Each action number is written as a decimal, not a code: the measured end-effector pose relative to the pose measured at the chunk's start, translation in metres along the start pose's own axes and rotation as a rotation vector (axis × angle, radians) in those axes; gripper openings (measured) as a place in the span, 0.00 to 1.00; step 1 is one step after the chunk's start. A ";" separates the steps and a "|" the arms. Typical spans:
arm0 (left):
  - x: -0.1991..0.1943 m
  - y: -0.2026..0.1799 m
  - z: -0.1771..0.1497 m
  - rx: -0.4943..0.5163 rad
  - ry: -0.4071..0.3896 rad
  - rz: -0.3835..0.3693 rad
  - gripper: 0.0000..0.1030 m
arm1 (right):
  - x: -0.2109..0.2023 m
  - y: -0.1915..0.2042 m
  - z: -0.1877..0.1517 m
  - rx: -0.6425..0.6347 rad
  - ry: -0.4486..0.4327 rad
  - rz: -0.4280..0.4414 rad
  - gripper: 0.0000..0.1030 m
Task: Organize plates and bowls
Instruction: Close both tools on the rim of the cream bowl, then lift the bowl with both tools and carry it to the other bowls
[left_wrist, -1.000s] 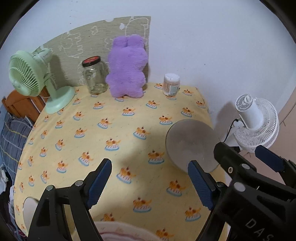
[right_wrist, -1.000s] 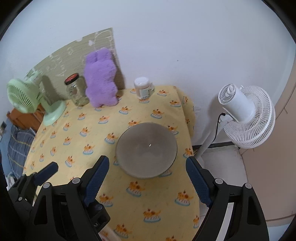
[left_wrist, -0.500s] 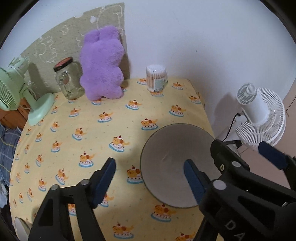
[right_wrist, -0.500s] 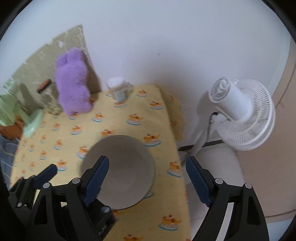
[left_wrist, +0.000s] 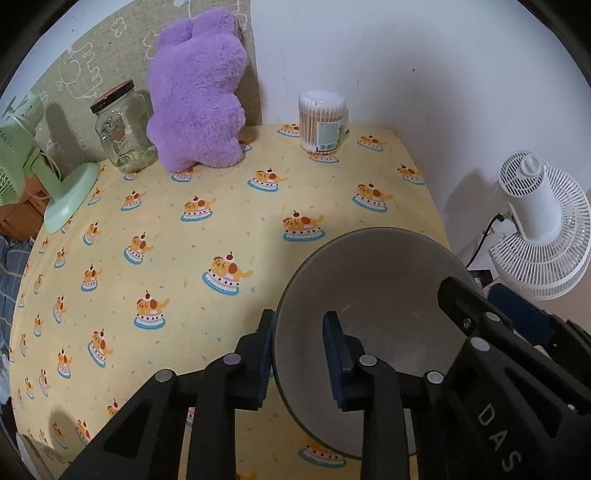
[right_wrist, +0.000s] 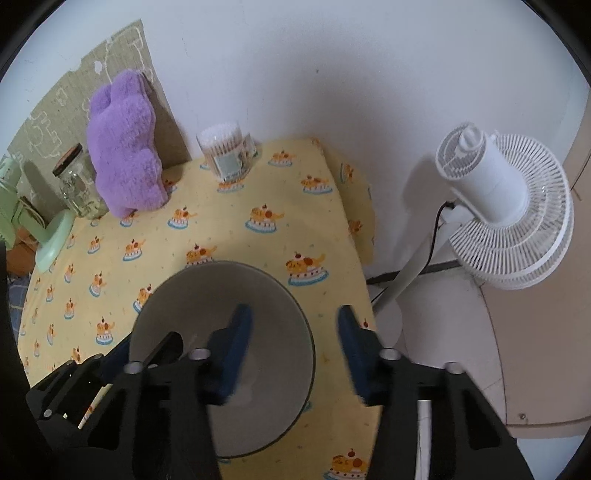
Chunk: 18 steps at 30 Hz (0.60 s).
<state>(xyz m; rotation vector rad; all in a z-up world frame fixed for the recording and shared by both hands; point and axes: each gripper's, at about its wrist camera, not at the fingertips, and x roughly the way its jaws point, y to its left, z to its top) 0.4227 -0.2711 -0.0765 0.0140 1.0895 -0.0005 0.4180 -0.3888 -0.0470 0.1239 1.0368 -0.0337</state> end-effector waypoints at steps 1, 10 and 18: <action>0.001 0.000 0.000 0.002 -0.001 0.005 0.21 | 0.003 0.000 -0.001 0.002 0.010 0.009 0.34; 0.002 0.001 0.000 0.005 0.006 0.024 0.16 | 0.009 0.002 -0.001 -0.002 0.040 -0.005 0.25; -0.014 0.000 -0.006 0.020 -0.004 0.030 0.16 | -0.003 -0.002 -0.006 0.011 0.048 0.008 0.25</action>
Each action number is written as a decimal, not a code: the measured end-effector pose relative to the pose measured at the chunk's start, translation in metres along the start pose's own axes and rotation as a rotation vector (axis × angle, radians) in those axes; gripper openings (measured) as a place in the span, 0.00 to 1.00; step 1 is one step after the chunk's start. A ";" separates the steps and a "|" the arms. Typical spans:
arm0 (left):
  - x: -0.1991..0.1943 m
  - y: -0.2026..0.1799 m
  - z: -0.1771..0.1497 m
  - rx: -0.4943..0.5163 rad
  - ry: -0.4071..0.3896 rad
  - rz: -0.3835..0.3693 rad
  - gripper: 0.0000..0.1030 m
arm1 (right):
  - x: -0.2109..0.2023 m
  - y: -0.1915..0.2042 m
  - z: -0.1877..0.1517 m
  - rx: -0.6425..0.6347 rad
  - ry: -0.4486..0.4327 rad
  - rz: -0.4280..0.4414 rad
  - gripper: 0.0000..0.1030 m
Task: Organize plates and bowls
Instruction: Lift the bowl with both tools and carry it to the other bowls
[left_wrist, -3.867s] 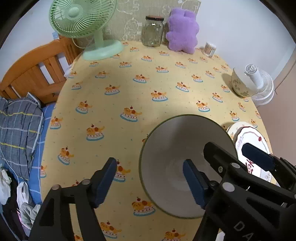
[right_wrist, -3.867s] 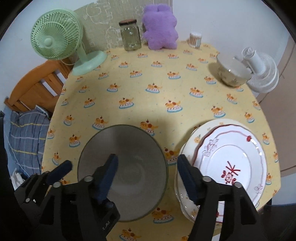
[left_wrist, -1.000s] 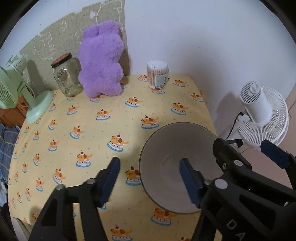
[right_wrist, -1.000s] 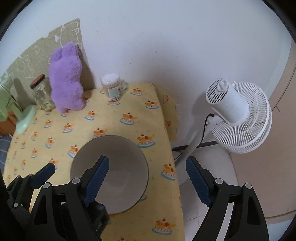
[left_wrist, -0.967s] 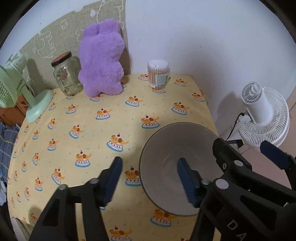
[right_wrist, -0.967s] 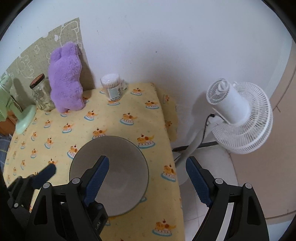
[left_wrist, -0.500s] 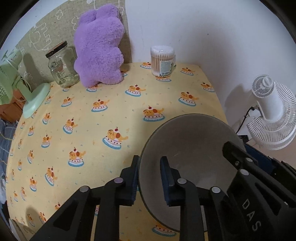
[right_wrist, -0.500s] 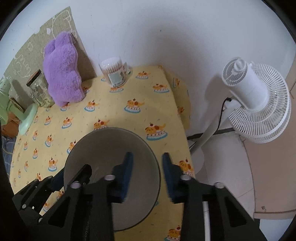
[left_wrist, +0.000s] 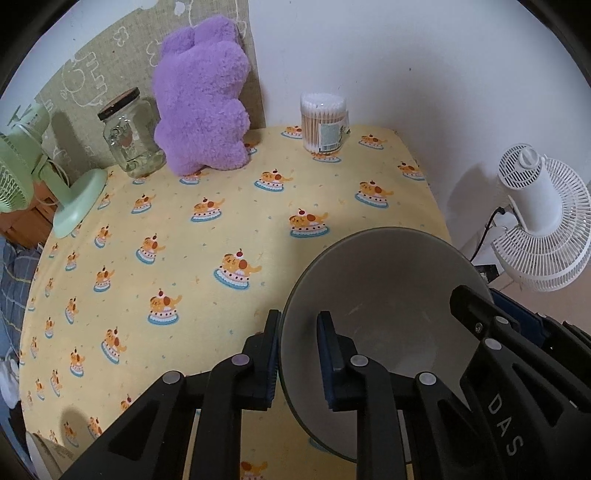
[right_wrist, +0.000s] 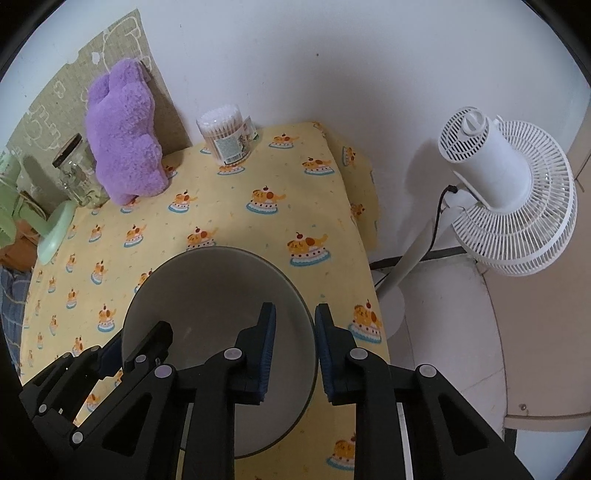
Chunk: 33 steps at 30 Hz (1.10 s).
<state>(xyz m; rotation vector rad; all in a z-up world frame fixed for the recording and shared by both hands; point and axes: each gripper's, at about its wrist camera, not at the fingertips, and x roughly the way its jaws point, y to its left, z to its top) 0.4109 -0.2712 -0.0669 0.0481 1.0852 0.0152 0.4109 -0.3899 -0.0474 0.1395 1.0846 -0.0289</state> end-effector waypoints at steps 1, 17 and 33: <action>-0.003 0.001 -0.001 -0.002 0.000 -0.002 0.16 | -0.003 0.000 -0.001 0.000 0.000 0.001 0.25; -0.065 0.026 -0.023 -0.003 -0.044 -0.032 0.16 | -0.067 0.023 -0.027 -0.014 -0.046 -0.009 0.25; -0.126 0.089 -0.063 0.037 -0.088 -0.079 0.16 | -0.134 0.082 -0.077 0.007 -0.085 -0.057 0.25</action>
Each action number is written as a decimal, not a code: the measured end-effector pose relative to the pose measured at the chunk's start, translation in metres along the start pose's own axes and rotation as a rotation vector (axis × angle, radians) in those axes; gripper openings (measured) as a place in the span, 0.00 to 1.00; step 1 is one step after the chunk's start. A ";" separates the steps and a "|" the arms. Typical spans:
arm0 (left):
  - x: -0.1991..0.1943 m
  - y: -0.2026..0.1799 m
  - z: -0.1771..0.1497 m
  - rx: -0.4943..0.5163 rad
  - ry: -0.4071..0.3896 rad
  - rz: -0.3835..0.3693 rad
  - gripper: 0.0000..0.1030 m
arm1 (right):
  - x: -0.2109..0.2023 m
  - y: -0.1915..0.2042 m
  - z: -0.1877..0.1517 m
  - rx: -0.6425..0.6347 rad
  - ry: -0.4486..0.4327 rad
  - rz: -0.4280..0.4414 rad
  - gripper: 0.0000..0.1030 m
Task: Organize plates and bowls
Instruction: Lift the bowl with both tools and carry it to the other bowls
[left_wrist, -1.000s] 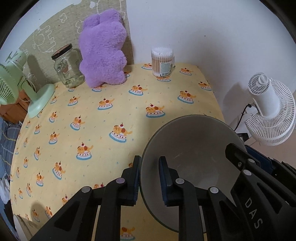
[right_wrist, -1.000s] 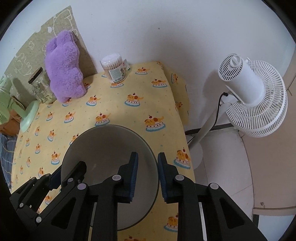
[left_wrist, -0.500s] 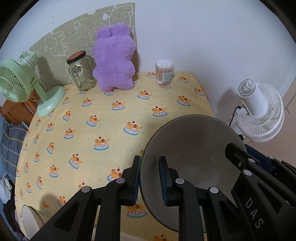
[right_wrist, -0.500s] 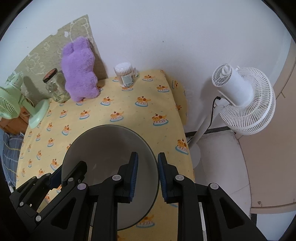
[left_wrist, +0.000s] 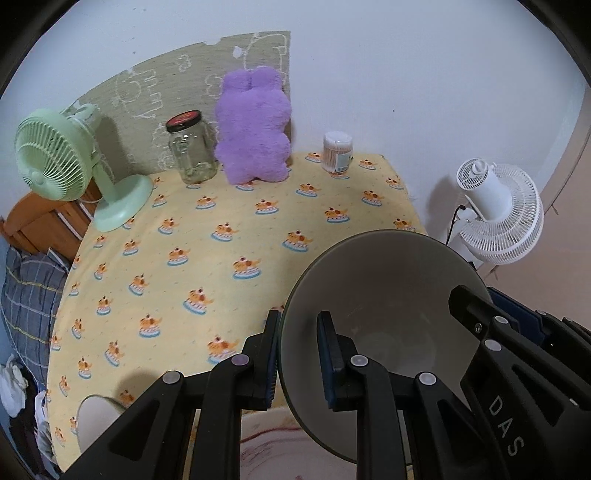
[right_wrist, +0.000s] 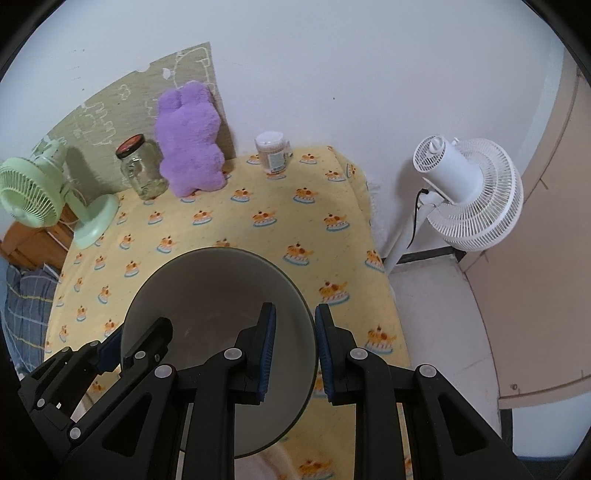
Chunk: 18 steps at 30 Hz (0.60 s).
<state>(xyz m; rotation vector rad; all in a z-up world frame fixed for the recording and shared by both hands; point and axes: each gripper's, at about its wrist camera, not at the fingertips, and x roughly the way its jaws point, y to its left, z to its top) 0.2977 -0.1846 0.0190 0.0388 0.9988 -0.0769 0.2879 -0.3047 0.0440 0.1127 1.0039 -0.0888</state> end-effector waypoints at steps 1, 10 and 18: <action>-0.003 0.005 -0.002 -0.001 -0.002 -0.001 0.16 | -0.004 0.004 -0.003 0.001 -0.002 -0.002 0.25; -0.032 0.060 -0.031 -0.016 -0.001 -0.011 0.16 | -0.035 0.060 -0.036 -0.017 -0.011 -0.004 0.25; -0.055 0.106 -0.054 -0.022 -0.015 -0.006 0.16 | -0.058 0.110 -0.063 -0.035 -0.027 0.000 0.25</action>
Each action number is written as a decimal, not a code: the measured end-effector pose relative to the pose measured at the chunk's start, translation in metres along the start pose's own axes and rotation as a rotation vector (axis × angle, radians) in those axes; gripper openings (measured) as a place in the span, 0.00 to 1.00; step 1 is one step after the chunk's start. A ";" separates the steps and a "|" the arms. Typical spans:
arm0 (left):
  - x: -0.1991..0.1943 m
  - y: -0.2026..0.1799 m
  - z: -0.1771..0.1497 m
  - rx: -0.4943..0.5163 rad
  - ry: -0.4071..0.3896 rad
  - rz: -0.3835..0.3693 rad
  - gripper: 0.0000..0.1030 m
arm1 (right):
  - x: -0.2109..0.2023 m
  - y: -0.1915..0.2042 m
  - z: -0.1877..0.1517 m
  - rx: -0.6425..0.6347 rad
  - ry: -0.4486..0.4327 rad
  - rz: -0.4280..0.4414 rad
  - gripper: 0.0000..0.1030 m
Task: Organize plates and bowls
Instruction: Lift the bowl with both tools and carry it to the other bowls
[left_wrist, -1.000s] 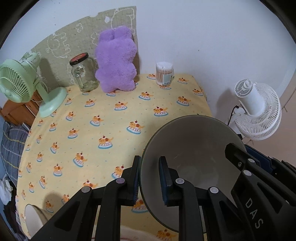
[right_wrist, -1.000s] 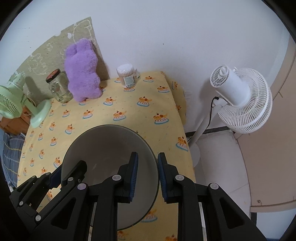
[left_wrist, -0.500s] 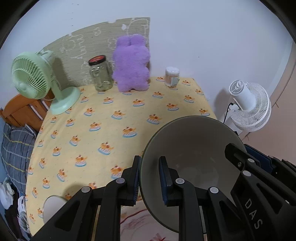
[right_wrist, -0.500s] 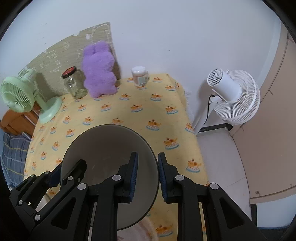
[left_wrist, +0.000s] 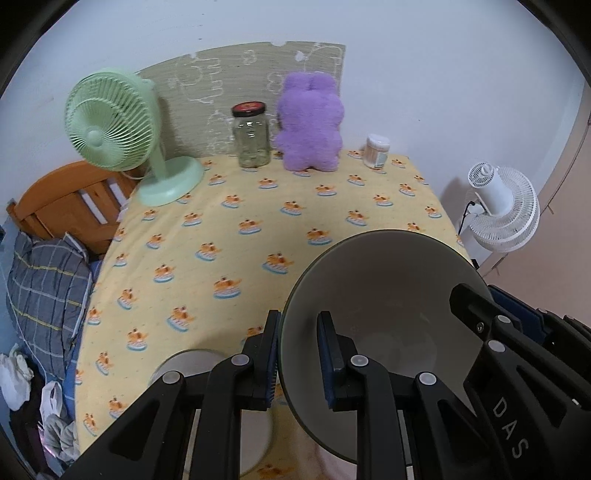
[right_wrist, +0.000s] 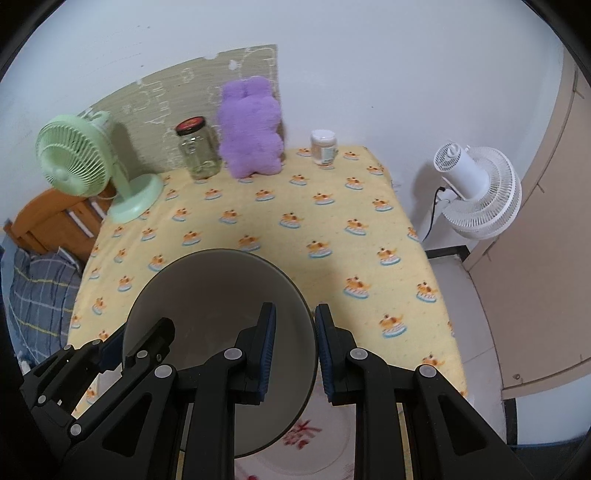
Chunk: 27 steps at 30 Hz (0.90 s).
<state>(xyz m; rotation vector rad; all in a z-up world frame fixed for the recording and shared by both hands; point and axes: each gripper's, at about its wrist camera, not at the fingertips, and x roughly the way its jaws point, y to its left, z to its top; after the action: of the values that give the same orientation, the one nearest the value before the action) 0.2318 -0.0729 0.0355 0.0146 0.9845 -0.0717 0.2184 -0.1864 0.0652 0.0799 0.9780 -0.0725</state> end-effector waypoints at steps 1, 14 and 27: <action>-0.003 0.006 -0.003 -0.002 -0.001 0.002 0.16 | -0.002 0.005 -0.002 -0.001 -0.001 0.001 0.25; -0.017 0.076 -0.038 -0.025 0.005 0.034 0.16 | -0.012 0.076 -0.038 -0.037 0.008 0.034 0.25; -0.004 0.119 -0.059 -0.052 0.055 0.062 0.16 | 0.006 0.120 -0.057 -0.071 0.055 0.073 0.24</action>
<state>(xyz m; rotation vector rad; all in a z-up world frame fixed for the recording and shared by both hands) 0.1884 0.0485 0.0032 -0.0007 1.0400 0.0112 0.1863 -0.0612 0.0322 0.0520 1.0311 0.0317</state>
